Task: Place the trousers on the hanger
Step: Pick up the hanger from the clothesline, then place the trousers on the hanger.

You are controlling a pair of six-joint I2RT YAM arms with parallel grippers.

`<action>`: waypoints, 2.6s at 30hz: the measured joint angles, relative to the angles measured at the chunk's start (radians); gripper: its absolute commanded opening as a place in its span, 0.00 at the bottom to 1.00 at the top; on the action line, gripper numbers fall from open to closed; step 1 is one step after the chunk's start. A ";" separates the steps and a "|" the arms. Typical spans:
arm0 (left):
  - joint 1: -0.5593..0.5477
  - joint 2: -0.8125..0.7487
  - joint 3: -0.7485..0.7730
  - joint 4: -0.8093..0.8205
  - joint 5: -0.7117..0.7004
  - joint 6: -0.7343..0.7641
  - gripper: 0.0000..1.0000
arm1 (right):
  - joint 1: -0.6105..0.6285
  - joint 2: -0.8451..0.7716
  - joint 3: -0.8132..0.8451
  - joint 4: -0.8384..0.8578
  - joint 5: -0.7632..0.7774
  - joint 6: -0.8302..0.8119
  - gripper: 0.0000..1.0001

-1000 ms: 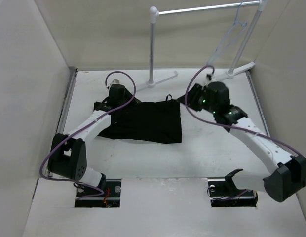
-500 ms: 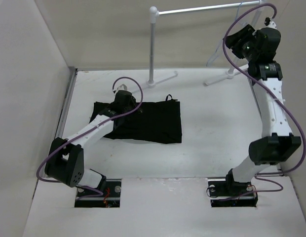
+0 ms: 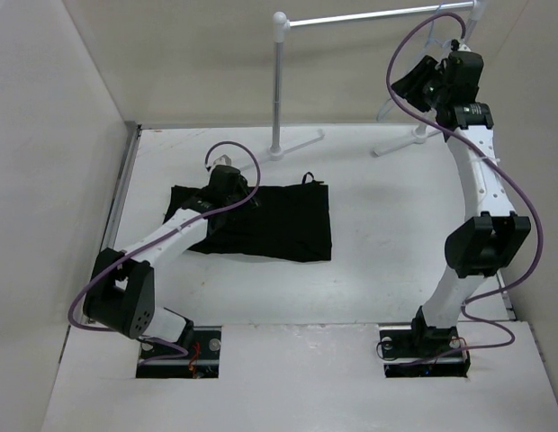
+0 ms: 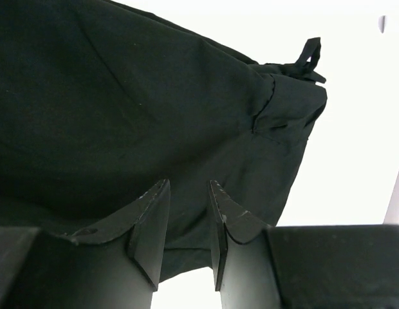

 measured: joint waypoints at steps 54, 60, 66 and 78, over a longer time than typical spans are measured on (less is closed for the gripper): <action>-0.293 0.328 0.886 -0.129 0.064 0.105 0.53 | 0.381 -0.608 -0.908 0.199 -0.114 -0.138 0.09; -0.378 0.451 0.950 -0.224 0.030 0.147 0.42 | 0.406 -0.692 -1.013 0.194 -0.083 -0.110 0.09; -0.407 0.487 0.971 -0.321 -0.064 0.182 0.40 | 0.428 -0.729 -1.042 0.192 -0.055 -0.107 0.09; -0.426 0.493 1.048 -0.356 -0.148 0.197 0.31 | 0.499 -0.761 -1.043 0.117 0.115 -0.130 0.07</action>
